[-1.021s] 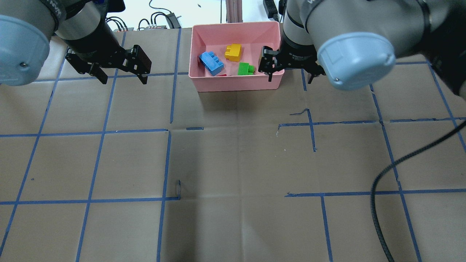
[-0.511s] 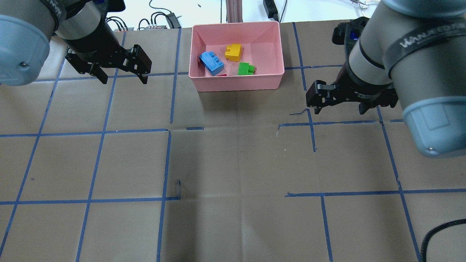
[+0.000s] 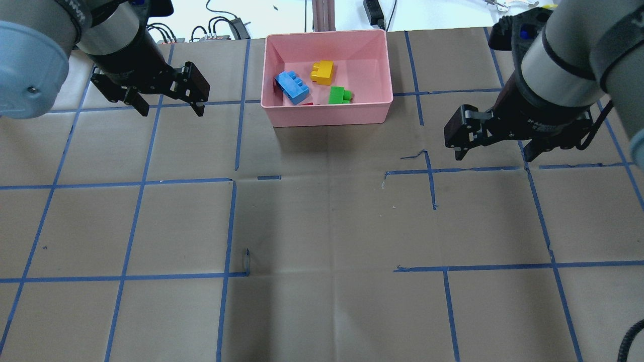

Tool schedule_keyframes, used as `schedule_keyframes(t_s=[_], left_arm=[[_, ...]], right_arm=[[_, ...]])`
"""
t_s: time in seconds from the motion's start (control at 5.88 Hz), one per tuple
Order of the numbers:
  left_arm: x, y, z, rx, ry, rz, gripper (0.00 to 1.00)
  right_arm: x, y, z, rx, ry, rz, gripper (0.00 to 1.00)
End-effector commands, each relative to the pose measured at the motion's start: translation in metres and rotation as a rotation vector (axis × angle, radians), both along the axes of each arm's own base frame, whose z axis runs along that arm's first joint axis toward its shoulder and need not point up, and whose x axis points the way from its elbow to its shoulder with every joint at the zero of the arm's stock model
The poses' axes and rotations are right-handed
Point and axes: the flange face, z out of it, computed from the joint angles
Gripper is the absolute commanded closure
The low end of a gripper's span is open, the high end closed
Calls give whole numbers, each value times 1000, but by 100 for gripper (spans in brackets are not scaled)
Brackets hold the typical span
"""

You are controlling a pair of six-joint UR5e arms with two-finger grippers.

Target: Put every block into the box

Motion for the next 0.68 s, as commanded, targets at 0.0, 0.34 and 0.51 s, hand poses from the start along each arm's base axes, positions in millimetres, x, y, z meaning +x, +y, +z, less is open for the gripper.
schedule_keyframes(t_s=[0.0,0.34,0.51], left_arm=[[0,0,0,0,0,1,0],[0,0,1,-2,0,2,0],[0,0,1,-2,-1,2,0]], right_arm=[[1,-30,10,57,8,0,0],[1,-27,-22,120,10,-1,0],[1,-28,-35,116,10,-3,0]])
